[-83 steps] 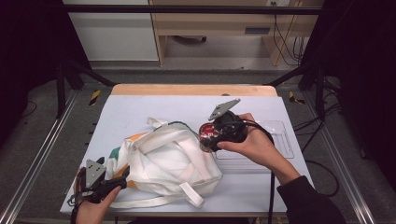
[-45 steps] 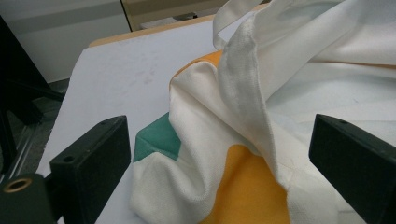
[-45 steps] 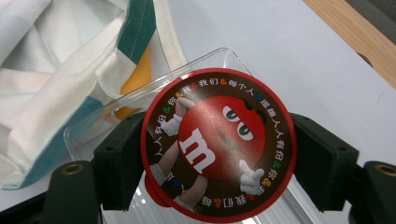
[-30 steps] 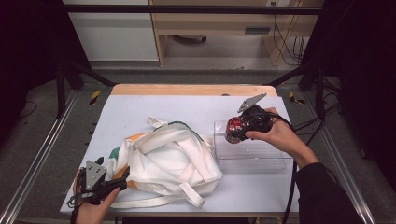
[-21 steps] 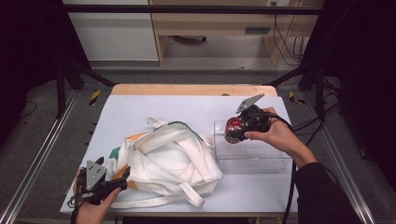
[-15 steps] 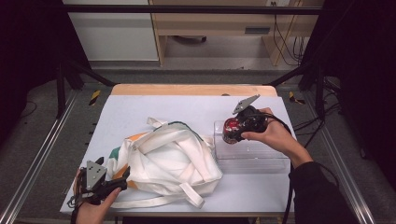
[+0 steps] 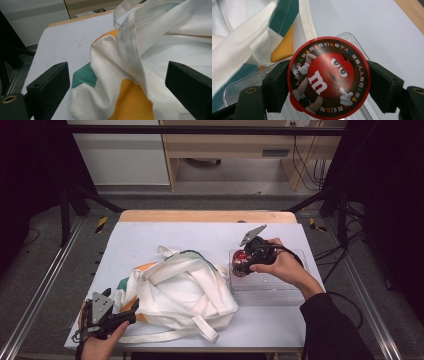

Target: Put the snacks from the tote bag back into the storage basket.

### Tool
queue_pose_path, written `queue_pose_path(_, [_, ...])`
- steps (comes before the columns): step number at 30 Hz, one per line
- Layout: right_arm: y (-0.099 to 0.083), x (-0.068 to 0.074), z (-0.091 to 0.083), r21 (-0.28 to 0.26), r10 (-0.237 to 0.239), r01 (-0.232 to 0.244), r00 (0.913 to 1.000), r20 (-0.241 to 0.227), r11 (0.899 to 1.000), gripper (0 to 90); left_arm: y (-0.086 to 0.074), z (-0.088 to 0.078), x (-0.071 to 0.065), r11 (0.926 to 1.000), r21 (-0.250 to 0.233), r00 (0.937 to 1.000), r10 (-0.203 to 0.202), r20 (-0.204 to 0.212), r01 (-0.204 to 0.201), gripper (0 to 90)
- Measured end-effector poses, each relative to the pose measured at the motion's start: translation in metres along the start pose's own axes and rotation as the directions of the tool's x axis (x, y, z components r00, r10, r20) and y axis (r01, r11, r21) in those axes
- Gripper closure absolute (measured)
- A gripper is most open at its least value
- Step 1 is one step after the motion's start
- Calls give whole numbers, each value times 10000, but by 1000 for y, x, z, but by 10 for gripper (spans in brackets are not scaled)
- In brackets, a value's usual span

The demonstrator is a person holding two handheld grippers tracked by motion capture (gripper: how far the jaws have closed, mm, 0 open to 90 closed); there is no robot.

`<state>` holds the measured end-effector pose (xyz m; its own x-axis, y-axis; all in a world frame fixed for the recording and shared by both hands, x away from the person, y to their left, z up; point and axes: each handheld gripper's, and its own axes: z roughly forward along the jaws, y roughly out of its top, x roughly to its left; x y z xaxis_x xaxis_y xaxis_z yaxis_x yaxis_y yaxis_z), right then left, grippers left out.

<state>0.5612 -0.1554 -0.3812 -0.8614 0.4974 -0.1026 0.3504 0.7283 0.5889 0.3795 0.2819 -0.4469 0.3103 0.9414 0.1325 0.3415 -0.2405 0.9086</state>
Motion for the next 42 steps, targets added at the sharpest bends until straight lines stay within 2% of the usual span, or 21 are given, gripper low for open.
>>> queue_pose_path(10, [0, 3, 10, 209, 17, -15, 10000, -72, 9998, 260, 0, 0, 0, 10000, 8, 10000, 13, 23, -13, 57])
queue_pose_path(42, [-3, 3, 24, 687, 109, -103, 9999, -72, 9976, 259, 0, 1, 0, 10000, 10, 10000, 37, 57, -37, 59])
